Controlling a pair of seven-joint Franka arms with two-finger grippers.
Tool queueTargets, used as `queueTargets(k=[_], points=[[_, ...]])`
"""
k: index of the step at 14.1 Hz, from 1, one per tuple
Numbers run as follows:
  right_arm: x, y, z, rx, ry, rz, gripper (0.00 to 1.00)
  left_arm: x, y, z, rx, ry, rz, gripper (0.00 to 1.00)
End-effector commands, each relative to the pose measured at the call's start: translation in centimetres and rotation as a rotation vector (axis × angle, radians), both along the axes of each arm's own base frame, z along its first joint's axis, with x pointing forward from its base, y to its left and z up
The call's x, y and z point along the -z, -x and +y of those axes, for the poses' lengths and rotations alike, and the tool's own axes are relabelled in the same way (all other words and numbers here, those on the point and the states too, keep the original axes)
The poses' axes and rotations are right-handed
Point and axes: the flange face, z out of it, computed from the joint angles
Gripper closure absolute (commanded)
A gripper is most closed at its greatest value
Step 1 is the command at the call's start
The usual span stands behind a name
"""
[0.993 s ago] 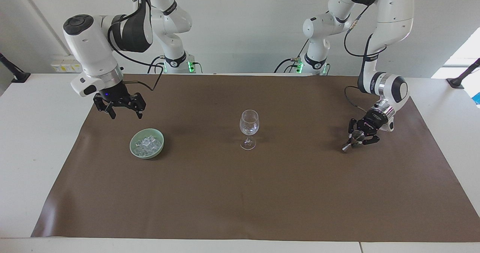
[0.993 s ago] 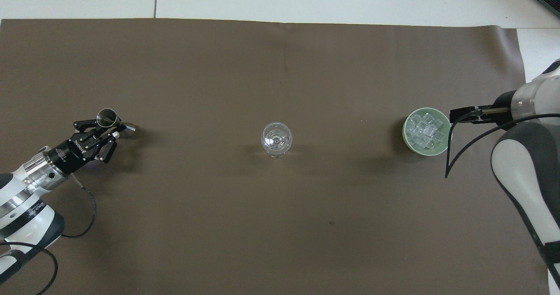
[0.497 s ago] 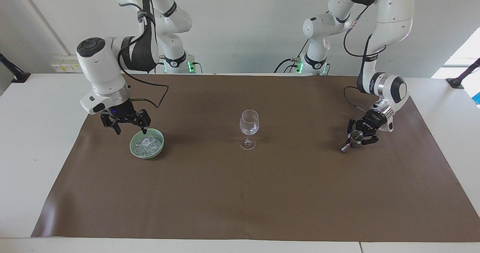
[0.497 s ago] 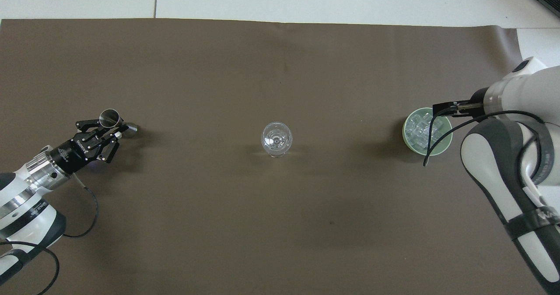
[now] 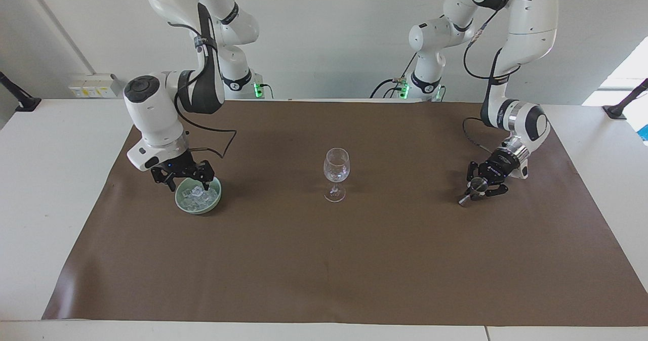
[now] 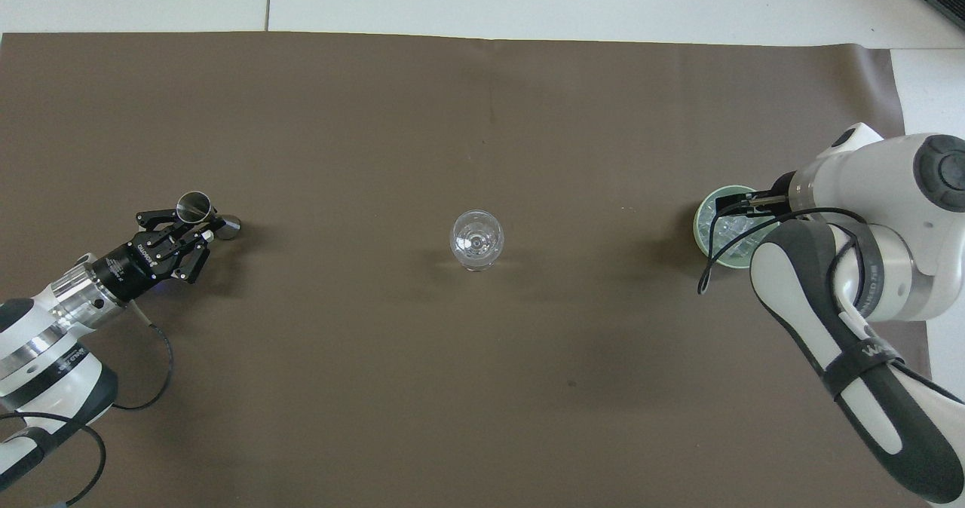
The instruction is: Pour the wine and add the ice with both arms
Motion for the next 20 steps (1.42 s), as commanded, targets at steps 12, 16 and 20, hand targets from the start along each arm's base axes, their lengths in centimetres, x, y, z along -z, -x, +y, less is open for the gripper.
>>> queueTargets(k=[12,16,20], points=[[2.8,2.0,-1.1,0.003,-0.013,-0.012,0.38,-0.2,0.2,0.4,-0.021,0.003,-0.021,0.0],[3.0,2.1,-1.6,0.009,-0.012,-0.008,0.4,-0.6,0.8,0.5,-0.018,0.001,-0.012,0.0],[3.1,2.1,-1.6,0.015,-0.014,0.001,0.54,-1.7,1.2,0.6,0.021,-0.039,-0.022,0.0]])
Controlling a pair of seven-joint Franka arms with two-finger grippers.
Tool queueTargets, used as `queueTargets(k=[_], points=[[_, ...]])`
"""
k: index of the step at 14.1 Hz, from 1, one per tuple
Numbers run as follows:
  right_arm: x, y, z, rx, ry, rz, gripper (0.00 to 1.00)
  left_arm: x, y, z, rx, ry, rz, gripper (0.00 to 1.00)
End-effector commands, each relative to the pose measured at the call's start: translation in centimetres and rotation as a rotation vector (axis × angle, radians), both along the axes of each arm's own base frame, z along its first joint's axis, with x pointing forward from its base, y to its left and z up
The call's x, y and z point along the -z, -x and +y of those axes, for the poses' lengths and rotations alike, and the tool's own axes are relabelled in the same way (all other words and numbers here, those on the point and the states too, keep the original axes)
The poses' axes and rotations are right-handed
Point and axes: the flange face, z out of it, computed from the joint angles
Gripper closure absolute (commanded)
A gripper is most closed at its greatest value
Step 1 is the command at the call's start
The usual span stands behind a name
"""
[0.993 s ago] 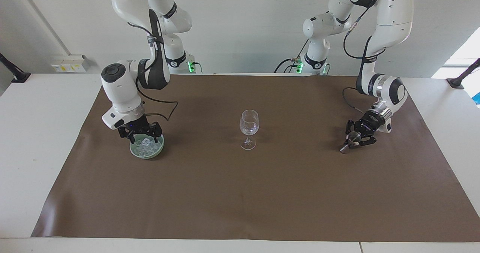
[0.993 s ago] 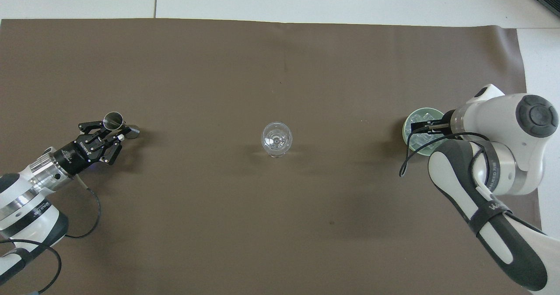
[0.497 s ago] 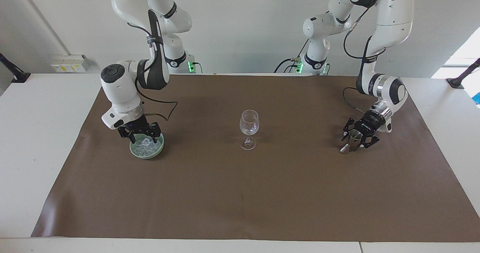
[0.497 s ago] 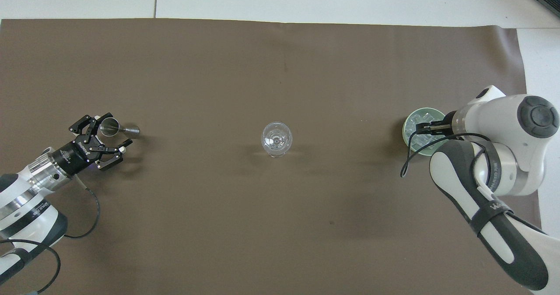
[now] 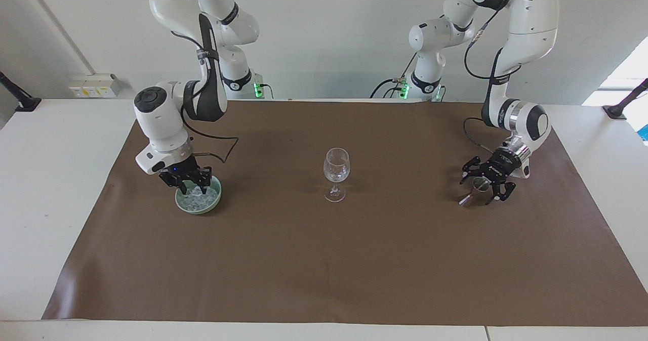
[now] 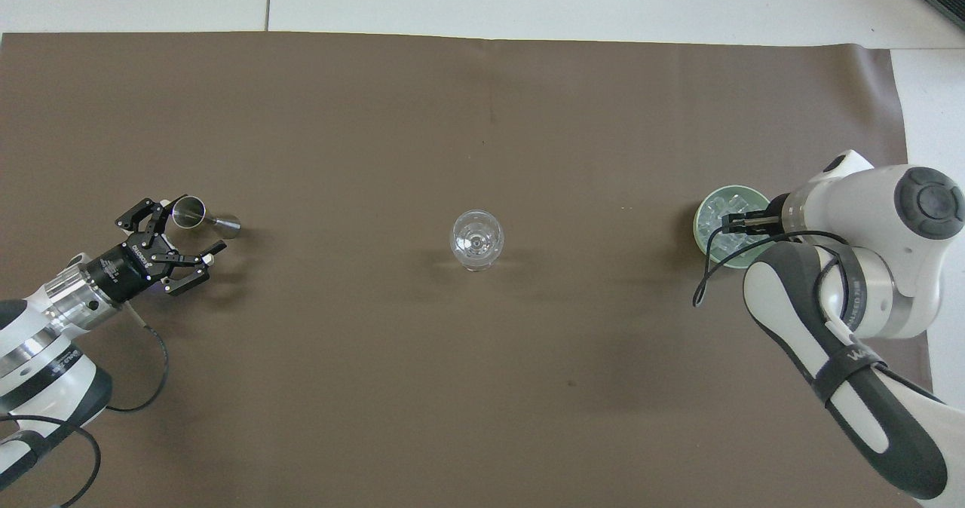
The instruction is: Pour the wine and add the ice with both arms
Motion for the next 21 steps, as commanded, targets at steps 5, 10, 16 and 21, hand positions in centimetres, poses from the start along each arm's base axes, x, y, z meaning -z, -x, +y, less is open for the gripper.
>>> queueTargets(k=[5,10,16,21], points=[[-0.1,0.4,-0.1,-0.005,-0.015,-0.006,0.73,-3.0,2.1,0.8,0.06,-0.064,-0.017,0.0],[-1.4,-0.3,0.0,-0.007,-0.017,0.01,1.0,-6.1,2.5,1.0,0.149,-0.148,-0.013,0.0],[-7.6,-0.9,1.0,0.046,-0.034,-0.014,1.0,-9.2,2.4,1.0,0.199,-0.274,-0.006,0.0],[-13.8,-1.1,4.8,0.118,-0.061,-0.045,1.0,-11.9,2.4,1.3,0.28,-0.393,-0.042,0.0]])
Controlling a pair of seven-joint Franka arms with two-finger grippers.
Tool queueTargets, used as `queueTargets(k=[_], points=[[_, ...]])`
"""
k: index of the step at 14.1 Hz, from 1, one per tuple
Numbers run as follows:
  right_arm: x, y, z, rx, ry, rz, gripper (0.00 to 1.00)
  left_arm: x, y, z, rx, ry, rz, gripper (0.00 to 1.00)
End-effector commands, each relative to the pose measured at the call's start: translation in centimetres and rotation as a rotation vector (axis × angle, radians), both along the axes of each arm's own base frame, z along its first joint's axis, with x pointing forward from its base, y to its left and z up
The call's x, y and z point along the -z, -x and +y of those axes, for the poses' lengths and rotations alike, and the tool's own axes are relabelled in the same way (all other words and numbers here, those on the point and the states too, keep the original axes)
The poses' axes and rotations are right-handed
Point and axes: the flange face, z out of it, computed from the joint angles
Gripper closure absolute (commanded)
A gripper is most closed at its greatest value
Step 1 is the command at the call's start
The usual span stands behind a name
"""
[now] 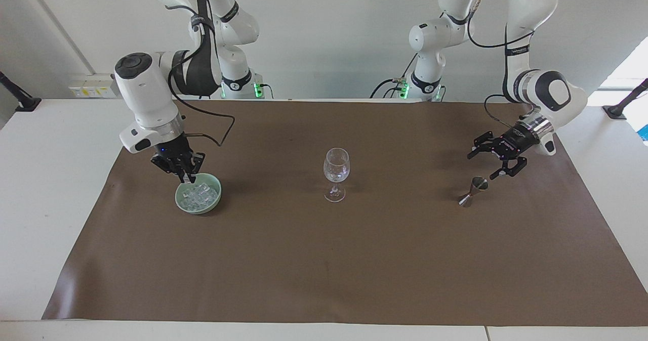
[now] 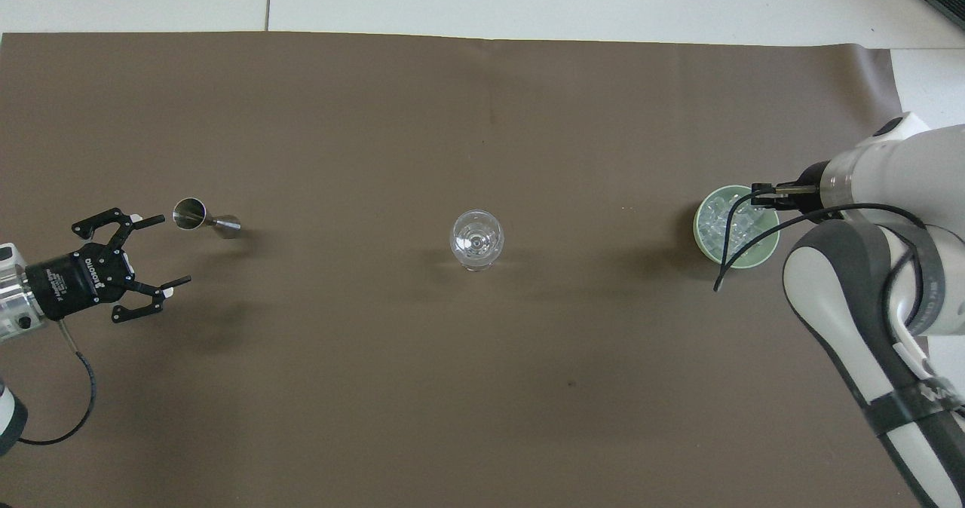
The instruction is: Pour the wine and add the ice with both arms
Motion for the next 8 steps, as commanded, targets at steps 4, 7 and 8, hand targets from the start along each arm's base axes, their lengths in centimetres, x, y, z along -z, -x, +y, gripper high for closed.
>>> queueTargets(k=[4,7,8], points=[[-6.3,0.1,5.2,0.072,-0.042,-0.003,1.0,-5.2,-0.3,0.3,0.104,-0.169,-0.064,0.0],[-8.2,0.4,9.0,0.098,-0.063,-0.02,1.0,-10.7,-1.4,0.3,0.203,-0.295,-0.128,0.0],[-8.2,0.6,10.5,0.08,-0.07,-0.017,1.0,-12.3,-2.2,-0.7,0.25,-0.35,-0.138,0.0]])
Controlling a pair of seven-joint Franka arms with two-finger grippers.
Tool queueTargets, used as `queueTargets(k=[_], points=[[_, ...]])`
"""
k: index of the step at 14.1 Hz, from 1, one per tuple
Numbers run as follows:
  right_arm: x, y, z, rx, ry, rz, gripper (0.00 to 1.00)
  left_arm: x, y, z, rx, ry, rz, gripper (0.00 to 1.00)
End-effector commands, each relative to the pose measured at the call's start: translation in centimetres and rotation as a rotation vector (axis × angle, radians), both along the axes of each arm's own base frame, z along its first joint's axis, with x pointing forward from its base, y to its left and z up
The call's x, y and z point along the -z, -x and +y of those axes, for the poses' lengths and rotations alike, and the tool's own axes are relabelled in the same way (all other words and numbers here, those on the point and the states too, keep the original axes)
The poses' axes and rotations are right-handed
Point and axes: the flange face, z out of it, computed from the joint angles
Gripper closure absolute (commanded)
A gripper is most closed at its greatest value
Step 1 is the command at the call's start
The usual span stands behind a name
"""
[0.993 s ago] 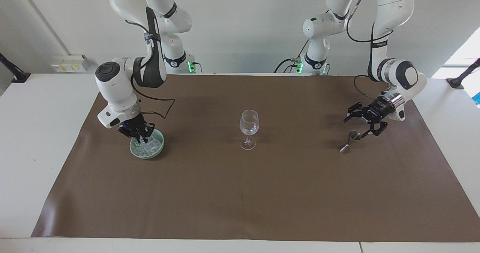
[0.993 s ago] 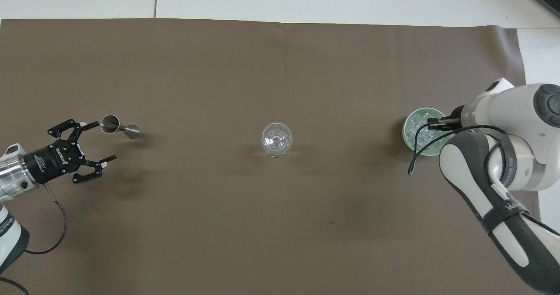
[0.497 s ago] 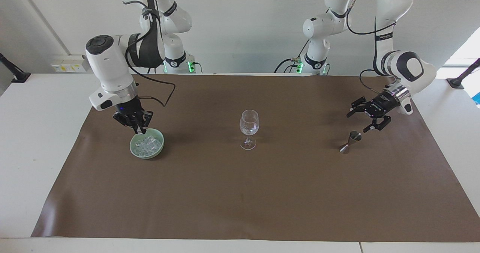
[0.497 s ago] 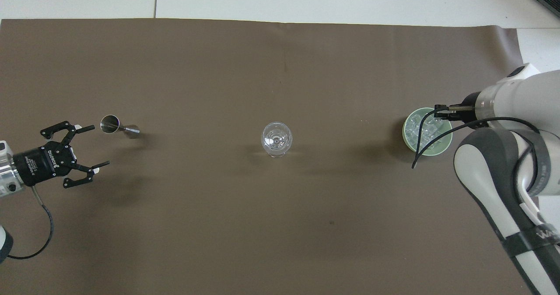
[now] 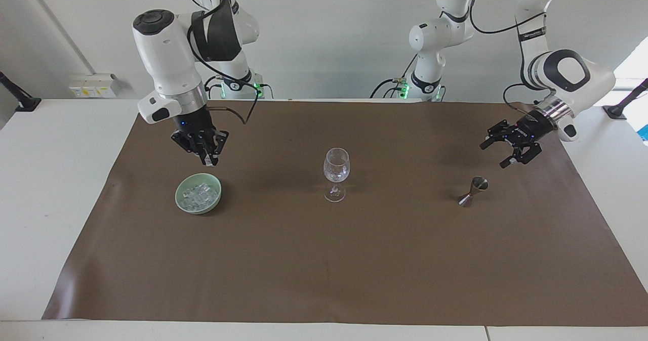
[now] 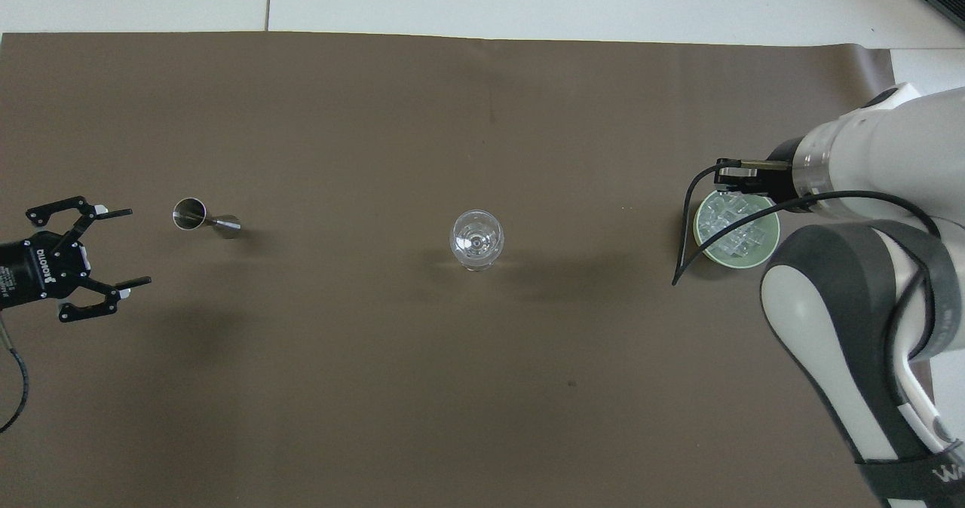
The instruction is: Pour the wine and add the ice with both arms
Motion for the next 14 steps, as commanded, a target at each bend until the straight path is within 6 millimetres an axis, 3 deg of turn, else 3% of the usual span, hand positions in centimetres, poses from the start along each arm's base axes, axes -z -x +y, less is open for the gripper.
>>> queueTargets(k=[1,9,14], points=[[-0.6,0.8,4.2,-0.004,-0.06,0.014,1.0,-5.0,-1.5,-2.2,0.094,-0.14,-0.02,0.0],[-1.8,2.5,14.1,0.159,-0.24,-0.039,1.0,-16.9,-4.3,-9.4,0.45,-0.526,-0.162,0.0],[-1.1,3.2,19.0,0.244,-0.318,-0.064,1.0,-22.8,-5.3,-11.0,0.691,-0.757,-0.294,0.0]])
